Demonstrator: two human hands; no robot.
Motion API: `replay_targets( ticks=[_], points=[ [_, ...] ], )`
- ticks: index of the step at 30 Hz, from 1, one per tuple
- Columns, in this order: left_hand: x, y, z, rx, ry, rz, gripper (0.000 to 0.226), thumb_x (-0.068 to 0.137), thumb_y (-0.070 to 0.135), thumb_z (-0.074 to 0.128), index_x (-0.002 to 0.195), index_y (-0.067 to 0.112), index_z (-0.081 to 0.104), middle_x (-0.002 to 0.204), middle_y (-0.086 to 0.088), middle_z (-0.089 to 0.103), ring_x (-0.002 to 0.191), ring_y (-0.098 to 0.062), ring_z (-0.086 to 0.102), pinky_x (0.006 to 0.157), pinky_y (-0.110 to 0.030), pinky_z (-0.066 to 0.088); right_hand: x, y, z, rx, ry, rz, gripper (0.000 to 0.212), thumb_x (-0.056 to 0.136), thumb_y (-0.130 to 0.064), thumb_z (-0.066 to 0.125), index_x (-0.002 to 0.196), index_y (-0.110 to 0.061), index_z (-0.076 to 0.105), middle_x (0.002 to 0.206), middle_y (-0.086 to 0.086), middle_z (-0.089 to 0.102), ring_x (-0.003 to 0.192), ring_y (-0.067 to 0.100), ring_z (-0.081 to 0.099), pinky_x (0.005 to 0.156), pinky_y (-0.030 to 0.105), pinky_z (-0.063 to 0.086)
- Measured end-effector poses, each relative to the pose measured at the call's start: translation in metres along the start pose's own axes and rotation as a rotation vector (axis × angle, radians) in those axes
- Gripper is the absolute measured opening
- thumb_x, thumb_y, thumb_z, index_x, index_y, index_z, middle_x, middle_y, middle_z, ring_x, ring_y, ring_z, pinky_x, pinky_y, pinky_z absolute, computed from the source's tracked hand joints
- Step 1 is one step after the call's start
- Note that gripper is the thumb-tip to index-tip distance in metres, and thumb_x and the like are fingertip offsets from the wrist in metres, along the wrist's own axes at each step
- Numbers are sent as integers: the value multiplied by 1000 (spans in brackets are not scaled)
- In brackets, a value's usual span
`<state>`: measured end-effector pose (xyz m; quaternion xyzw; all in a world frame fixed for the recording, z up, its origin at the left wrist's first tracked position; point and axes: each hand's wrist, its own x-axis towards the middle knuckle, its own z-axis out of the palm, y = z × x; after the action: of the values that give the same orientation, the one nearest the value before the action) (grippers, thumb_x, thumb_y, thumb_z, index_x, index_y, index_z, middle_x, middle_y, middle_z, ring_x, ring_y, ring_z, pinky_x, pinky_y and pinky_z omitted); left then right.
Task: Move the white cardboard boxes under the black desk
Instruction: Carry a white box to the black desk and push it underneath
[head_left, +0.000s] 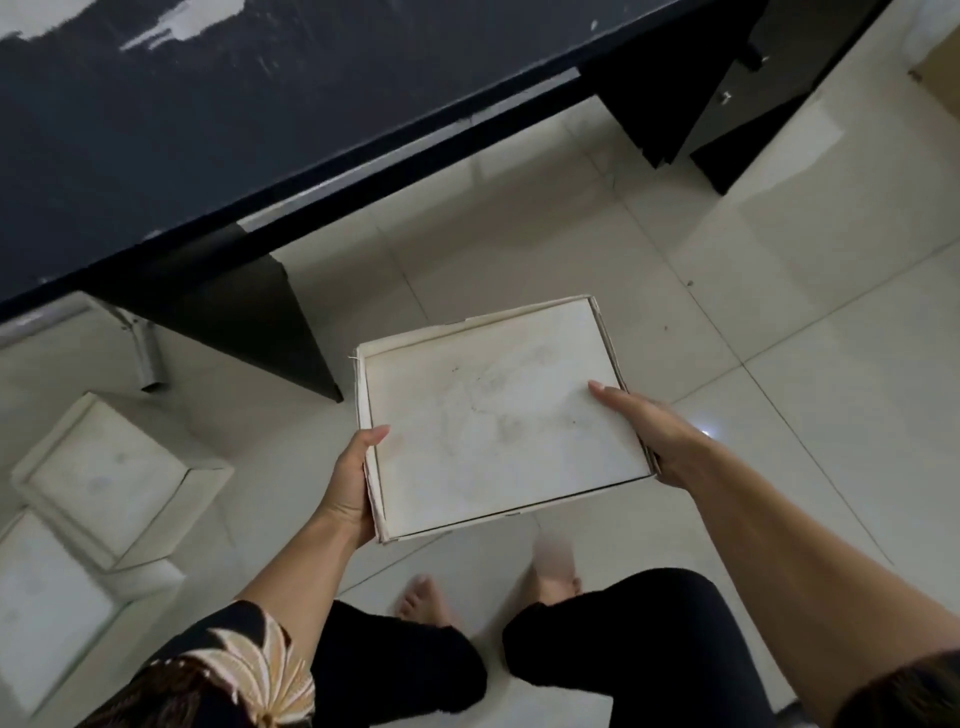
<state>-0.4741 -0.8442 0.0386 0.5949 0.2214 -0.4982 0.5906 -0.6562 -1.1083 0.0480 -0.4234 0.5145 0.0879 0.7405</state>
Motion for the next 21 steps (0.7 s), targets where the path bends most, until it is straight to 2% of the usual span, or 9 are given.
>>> replay_targets(
  ticks=[4,7,9,12,15,18,21],
  points=[
    [58,-15,-15,-36,36,34,36,93,37,50,109,11,69,94,-15,77,76,-31,75,79,-42,53,74,16,3,-138,-25,-56,40,95,-37,66,126,-13,64,109,8,78,96,24,76,77,36,62],
    [104,-24,-21,-52,64,83,35,94,37,49,109,12,68,89,-12,78,72,-29,75,77,-41,53,131,23,16,-270,17,-130,39,89,-41,73,117,-15,70,109,8,78,96,24,76,82,39,62],
    [137,-35,-24,-57,82,113,32,94,38,50,106,14,68,85,-10,79,69,-28,75,75,-40,52,174,28,25,-456,124,-198,45,79,-55,77,105,-18,73,100,2,79,91,23,76,87,42,61],
    [184,-56,-32,-82,109,115,30,92,39,52,102,16,68,80,-8,78,76,-31,72,71,-39,52,230,28,39,-839,267,-247,63,73,-74,68,111,-24,68,105,-2,72,102,25,68,92,37,54],
    [226,-69,-48,-101,140,144,30,91,42,55,101,17,68,80,-9,78,84,-33,67,72,-39,53,278,36,52,-894,271,-296,71,72,-75,68,119,-21,64,115,1,70,109,27,65,93,35,52],
    [266,-70,-58,-58,156,174,29,91,41,54,101,16,68,86,-10,77,83,-31,67,71,-38,53,319,55,62,-907,270,-315,77,72,-71,72,126,-17,57,120,1,67,114,26,62,82,30,46],
    [291,-72,-65,-22,175,167,30,95,42,51,98,17,67,73,-6,78,83,-29,67,70,-37,51,347,73,69,-907,279,-292,91,65,-73,76,130,-15,52,125,3,64,117,27,61,87,33,48]
  ],
)
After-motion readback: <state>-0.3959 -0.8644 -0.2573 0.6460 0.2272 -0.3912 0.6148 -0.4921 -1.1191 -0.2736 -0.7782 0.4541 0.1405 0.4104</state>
